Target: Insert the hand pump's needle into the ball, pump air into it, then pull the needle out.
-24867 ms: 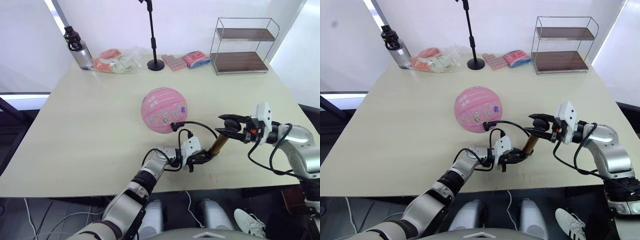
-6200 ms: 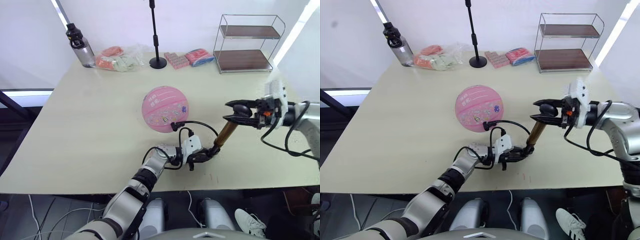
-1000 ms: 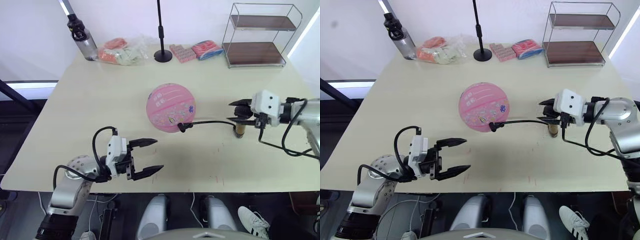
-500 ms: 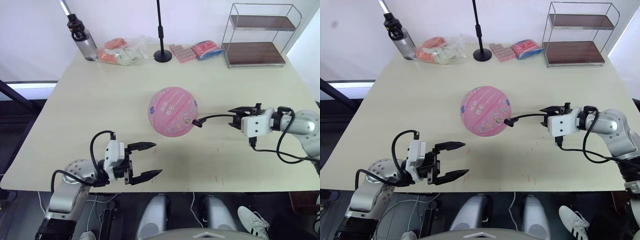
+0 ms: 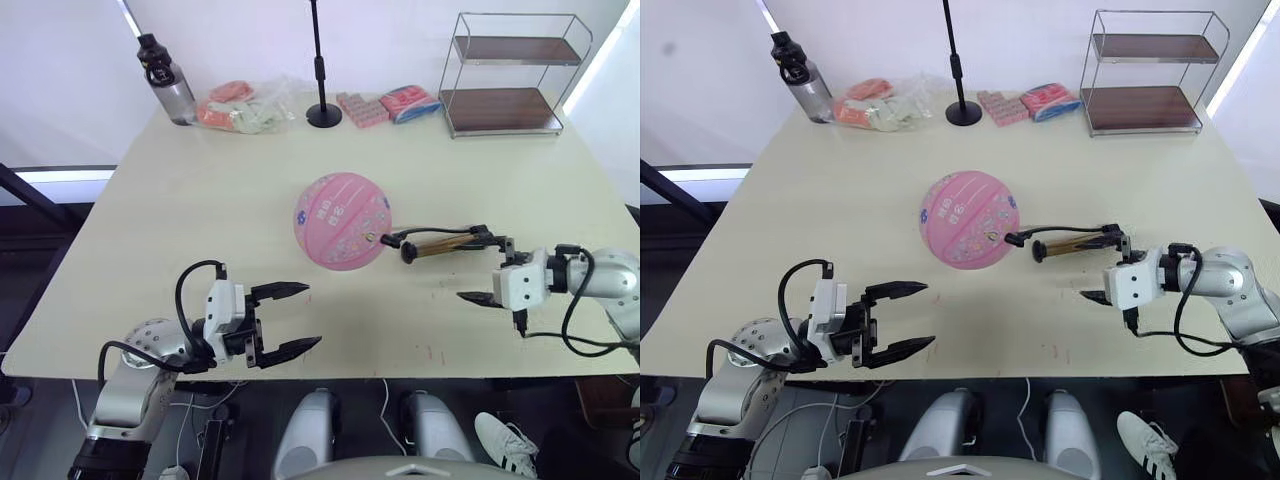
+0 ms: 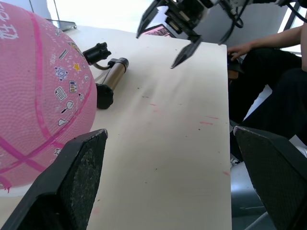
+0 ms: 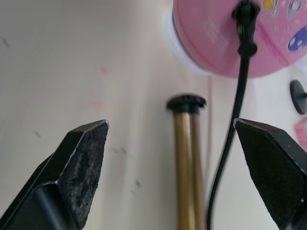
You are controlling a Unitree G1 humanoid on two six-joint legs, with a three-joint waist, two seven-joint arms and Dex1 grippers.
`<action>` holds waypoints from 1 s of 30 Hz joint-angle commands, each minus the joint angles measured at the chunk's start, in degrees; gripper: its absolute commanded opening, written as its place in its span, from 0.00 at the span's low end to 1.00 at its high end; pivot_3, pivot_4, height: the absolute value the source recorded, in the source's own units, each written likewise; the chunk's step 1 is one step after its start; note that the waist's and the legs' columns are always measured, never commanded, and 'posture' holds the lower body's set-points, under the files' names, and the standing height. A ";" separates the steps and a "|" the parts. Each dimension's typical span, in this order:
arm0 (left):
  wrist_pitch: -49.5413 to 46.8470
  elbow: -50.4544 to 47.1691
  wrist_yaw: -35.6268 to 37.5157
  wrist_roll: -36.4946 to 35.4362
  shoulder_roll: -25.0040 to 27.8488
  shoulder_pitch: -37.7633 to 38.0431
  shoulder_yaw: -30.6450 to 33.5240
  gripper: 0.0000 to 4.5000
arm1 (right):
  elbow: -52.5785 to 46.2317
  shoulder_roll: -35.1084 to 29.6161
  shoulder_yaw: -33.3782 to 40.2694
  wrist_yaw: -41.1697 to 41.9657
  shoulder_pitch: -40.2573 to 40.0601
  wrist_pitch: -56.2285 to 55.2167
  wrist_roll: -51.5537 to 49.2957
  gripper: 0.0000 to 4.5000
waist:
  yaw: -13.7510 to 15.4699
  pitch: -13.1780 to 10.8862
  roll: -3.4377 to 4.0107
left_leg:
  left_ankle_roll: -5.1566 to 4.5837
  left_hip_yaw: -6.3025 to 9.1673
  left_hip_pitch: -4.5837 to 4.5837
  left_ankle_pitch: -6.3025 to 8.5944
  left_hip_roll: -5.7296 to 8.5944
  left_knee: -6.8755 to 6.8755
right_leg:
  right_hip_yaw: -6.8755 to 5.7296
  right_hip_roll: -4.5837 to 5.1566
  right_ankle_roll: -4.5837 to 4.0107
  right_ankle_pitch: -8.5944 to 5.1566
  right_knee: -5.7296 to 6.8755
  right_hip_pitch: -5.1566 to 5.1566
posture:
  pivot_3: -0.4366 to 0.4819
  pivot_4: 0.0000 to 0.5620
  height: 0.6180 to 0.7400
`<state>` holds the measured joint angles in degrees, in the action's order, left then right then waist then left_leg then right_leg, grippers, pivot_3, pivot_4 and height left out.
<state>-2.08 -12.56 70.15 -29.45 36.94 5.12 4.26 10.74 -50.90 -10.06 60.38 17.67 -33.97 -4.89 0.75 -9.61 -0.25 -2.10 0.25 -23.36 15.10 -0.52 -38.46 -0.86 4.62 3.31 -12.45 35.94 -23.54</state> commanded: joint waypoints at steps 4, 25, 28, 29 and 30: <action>-0.53 -0.59 -1.87 -2.43 -0.10 -1.34 3.23 1.00 | -7.51 2.90 10.35 -0.99 -8.44 16.13 -19.42 0.97 | 0.03 -0.01 -0.02 | 0.00 -0.01 0.12 0.00 -0.04 0.00 | 0.13 -0.01 0.07 0.05 0.05 0.07 | 0.48 0.27 1.00; -23.18 1.65 -29.05 1.15 -6.25 -32.50 -0.70 1.00 | -27.38 12.85 24.50 1.00 -25.79 35.10 -40.28 0.97 | -0.12 -0.10 -0.20 | 0.00 -0.09 0.53 0.01 -0.07 -0.02 | 0.46 -0.29 0.28 0.18 0.08 0.36 | 0.48 0.27 1.00; -26.92 2.37 -33.69 3.18 -7.73 -36.30 -1.72 1.00 | -27.41 13.37 24.62 1.52 -25.33 34.98 -39.61 0.97 | -0.09 -0.11 -0.21 | 0.00 -0.06 0.52 0.01 -0.07 -0.02 | 0.46 -0.34 0.29 0.19 0.08 0.35 | 0.48 0.27 1.00; -27.69 2.56 -35.14 4.10 -8.48 -37.61 -2.46 1.00 | -27.44 13.63 24.49 1.48 -25.03 34.95 -39.45 0.97 | -0.11 -0.11 -0.21 | 0.00 -0.05 0.52 0.01 -0.07 -0.01 | 0.46 -0.36 0.29 0.19 0.08 0.35 | 0.48 0.27 1.00; -28.50 2.68 -36.49 4.63 -9.24 -38.59 -2.92 1.00 | -27.49 13.83 24.32 1.43 -24.80 35.00 -39.30 0.97 | -0.02 -0.11 -0.22 | 0.00 -0.04 0.52 0.01 -0.08 -0.01 | 0.46 -0.38 0.28 0.19 0.08 0.35 | 0.48 0.27 1.00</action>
<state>-30.06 -9.00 35.13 -25.48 27.83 -32.32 1.49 -15.01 -37.34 12.78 61.52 -7.74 1.22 -43.85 0.73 -9.72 -0.46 -2.11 0.23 -22.84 15.11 -0.60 -38.46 -0.41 4.23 3.59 -12.26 36.02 -23.19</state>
